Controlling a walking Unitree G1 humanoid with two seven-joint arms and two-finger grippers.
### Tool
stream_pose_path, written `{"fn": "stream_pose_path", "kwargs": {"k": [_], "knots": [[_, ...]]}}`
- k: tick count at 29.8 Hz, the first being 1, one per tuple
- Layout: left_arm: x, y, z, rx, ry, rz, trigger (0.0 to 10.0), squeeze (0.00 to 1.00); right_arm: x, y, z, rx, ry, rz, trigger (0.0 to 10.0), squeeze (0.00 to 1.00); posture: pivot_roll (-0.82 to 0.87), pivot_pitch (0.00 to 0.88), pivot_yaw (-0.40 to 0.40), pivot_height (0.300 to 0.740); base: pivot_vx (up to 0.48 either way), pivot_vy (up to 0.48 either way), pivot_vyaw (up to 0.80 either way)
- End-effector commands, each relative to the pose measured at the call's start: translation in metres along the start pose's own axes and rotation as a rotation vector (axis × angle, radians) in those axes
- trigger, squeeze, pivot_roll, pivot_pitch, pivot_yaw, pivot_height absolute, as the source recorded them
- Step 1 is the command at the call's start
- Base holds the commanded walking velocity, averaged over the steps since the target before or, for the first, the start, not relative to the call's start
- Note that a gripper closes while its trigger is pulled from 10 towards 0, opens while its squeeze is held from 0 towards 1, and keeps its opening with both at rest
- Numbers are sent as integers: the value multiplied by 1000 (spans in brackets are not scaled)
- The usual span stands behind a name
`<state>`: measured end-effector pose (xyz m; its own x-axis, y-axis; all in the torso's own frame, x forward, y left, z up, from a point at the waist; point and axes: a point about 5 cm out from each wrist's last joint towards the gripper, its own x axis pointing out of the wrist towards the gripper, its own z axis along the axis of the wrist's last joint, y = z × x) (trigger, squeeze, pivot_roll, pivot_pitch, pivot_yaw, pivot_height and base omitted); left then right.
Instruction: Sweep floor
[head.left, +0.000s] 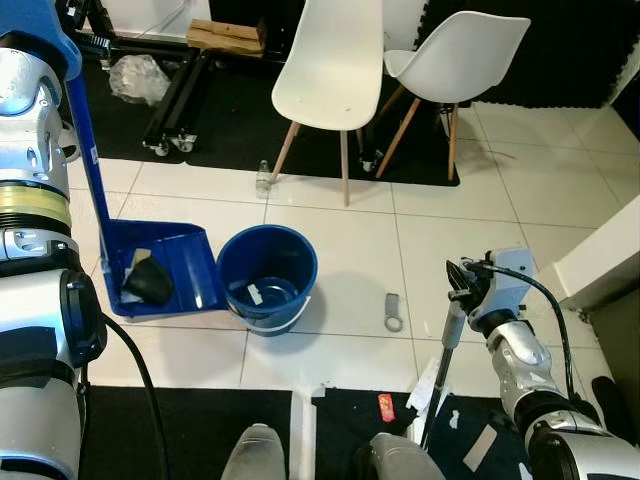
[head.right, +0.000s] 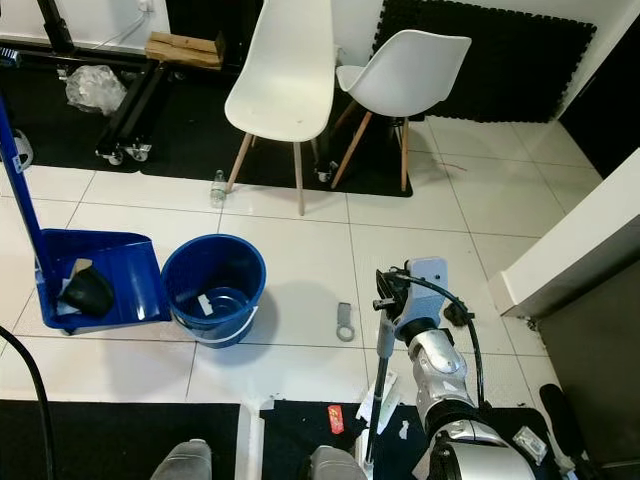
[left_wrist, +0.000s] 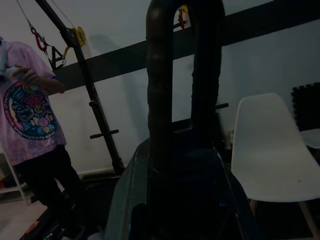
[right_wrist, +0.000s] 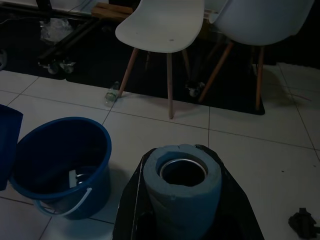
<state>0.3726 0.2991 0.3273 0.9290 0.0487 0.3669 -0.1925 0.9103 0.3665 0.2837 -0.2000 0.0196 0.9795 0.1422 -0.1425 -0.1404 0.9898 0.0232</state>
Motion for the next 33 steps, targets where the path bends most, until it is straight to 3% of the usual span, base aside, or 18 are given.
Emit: {"fn": "stream_pose_path", "kwargs": {"k": [1,10,17,19,33], "knots": [[5,3,19,10,-81,3,10000,0,-11,-6,-16,15,81,-19,10000,0,184,19,-114,740,0,0,0],[11,1,34,-16,-115,-10,10000,0,-14,-11,-16,-5,86,1,10000,0,165,58,-156,740,0,0,0],[17,21,61,33,-161,9,10000,0,-18,-21,-15,-25,100,15,10000,0,152,78,-197,740,0,0,0],[18,22,60,38,-152,7,10000,0,-18,-22,-15,-28,101,20,10000,0,149,79,-201,740,0,0,0],[23,-4,44,12,-118,-65,10000,0,-20,-27,-11,-49,100,46,10000,0,103,77,-244,740,0,0,0]]}}
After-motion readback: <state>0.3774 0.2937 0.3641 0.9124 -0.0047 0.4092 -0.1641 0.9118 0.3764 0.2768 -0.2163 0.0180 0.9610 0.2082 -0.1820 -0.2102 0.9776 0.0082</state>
